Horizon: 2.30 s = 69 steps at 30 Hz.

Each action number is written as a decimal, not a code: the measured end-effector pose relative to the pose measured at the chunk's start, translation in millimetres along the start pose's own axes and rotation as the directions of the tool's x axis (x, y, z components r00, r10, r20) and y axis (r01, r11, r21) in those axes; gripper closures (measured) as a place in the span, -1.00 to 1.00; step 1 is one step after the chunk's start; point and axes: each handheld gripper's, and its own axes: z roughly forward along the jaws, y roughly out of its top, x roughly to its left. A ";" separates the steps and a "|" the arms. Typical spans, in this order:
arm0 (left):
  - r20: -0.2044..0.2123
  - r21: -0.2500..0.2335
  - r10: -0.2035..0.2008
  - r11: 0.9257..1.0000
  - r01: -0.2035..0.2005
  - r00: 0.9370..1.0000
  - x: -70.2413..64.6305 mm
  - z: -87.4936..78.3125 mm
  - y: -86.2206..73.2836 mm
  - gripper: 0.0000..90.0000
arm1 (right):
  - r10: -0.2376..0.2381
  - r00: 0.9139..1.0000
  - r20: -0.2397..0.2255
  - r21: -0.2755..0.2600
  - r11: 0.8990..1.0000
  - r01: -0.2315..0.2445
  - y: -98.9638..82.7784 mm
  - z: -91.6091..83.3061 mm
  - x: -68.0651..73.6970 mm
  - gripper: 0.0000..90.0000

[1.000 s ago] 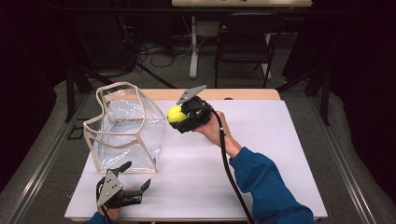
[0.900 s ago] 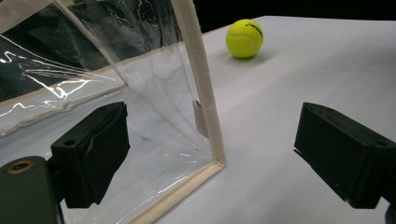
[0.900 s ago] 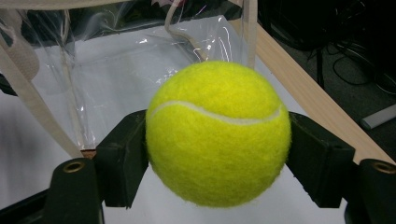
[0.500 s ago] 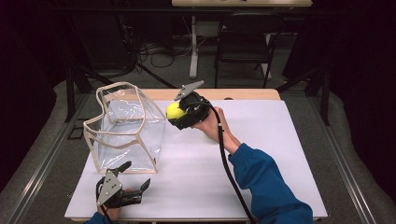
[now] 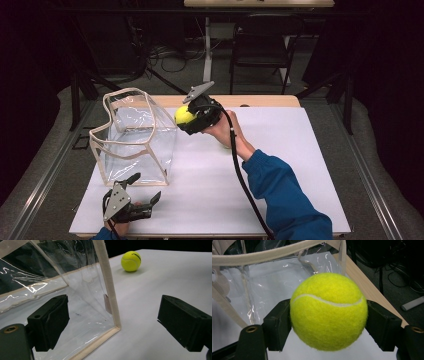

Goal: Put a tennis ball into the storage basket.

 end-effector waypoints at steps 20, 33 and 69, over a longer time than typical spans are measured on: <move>0.002 -0.002 -0.003 1.000 0.003 1.000 -0.2 -0.4 -0.1 -0.78 | 0.004 1.000 0.001 -0.006 1.000 -0.004 15.0 0.3 -1.9 -0.41; 0.003 -0.001 -0.004 1.000 0.004 1.000 0.2 -0.3 -0.2 -0.78 | -0.008 1.000 -0.002 -0.010 1.000 0.008 25.7 2.9 0.3 -0.41; 0.004 -0.003 -0.007 1.000 0.007 1.000 0.5 -0.9 -0.2 -0.78 | -0.032 0.999 0.004 -0.036 0.999 0.032 49.8 5.8 4.2 -0.41</move>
